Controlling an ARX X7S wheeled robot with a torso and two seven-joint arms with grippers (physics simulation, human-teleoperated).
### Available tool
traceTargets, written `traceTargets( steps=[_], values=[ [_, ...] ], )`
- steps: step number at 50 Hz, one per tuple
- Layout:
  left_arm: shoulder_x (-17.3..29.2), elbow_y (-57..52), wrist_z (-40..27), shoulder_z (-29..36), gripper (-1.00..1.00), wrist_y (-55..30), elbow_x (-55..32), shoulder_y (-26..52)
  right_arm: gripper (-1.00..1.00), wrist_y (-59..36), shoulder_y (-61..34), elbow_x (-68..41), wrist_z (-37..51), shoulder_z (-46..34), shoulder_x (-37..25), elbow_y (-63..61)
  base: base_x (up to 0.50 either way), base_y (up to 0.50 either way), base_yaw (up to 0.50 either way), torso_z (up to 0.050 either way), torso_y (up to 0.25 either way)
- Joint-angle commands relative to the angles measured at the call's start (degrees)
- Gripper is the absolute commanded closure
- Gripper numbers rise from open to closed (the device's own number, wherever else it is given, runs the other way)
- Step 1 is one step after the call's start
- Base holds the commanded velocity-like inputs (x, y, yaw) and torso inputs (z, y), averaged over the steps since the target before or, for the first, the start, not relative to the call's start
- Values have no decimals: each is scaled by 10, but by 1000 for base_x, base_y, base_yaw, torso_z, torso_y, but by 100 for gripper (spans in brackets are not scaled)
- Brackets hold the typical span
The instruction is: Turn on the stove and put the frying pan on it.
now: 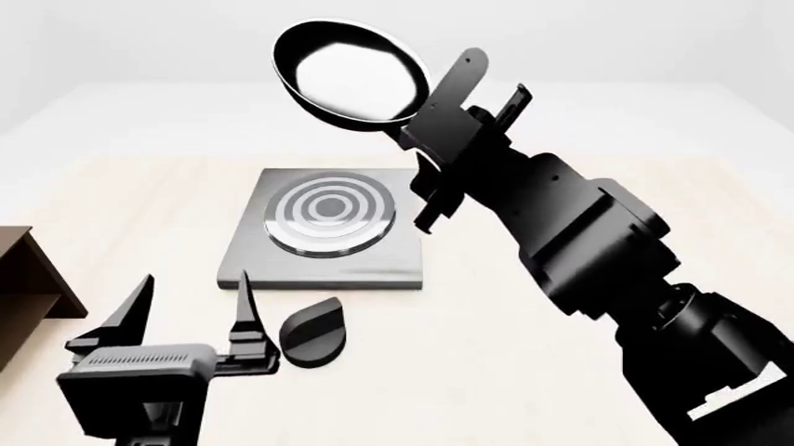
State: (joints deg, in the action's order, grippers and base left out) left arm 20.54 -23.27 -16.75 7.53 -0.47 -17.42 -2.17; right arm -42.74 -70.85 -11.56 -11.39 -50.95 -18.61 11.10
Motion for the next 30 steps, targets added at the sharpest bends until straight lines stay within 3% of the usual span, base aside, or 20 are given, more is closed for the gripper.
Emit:
traceTargets(
  steps=[1,23,30],
  values=[
    [3,4,14,-1,-100,26,-9,-8,100,36,-19,56,32,1,42,41,0,0,0,0,10],
    [8,0,14,-5,-100,38,-17,-10,100,68,-19,76,89,-8,116,135,0,0,0,0,1],
    [8,-3,9,-7,-100,43,-11,-12,100,78,-10,82,108,-14,129,145,0,0,0,0,-234]
  ],
)
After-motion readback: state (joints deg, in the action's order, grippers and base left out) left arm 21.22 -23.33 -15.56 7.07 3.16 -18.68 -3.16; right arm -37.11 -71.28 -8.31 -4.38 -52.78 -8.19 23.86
